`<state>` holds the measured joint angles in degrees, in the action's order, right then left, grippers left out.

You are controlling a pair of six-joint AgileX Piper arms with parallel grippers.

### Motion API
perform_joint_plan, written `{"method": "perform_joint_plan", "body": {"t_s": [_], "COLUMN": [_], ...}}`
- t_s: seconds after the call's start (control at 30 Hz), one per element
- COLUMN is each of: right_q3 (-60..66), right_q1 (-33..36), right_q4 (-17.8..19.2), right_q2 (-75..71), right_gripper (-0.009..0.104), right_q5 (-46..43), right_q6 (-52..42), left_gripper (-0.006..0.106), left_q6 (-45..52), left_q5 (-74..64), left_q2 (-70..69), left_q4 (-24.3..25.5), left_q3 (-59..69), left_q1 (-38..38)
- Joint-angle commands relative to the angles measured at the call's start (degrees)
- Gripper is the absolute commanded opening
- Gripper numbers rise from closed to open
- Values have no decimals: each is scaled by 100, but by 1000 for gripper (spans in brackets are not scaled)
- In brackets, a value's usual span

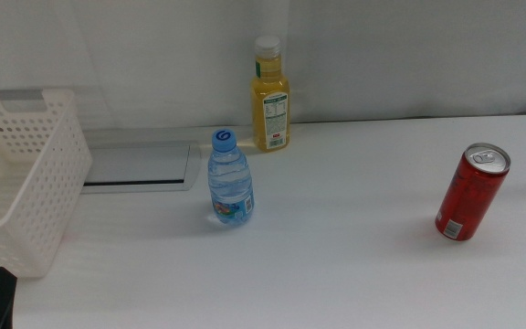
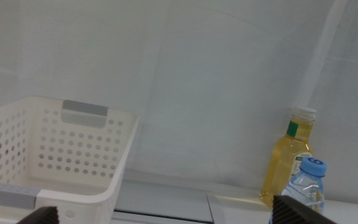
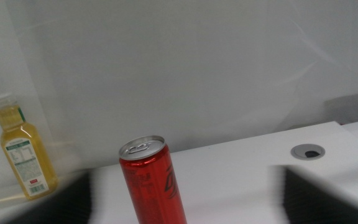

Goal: Use arms to grab the bottles and put them into the dustbin to the left of the table.

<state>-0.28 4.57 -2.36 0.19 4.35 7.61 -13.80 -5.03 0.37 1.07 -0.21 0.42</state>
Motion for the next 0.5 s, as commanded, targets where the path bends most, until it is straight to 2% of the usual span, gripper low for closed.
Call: {"method": "perform_joint_plan", "body": {"t_s": [0.0, 0.47], "right_q3": [235, 235], "right_q1": [-42, -42], "right_q4": [-110, -67], "right_q2": [-182, -182], "right_gripper": [103, 103], "right_q5": [-46, -206], "right_q6": [-23, -55], "left_gripper": [91, 91], "left_q6": [-210, -186], "left_q5": [78, 310], "left_q2": [-193, -193], "left_q4": [-37, -37], "left_q3": [229, 125], "left_q1": [-42, -42]}}
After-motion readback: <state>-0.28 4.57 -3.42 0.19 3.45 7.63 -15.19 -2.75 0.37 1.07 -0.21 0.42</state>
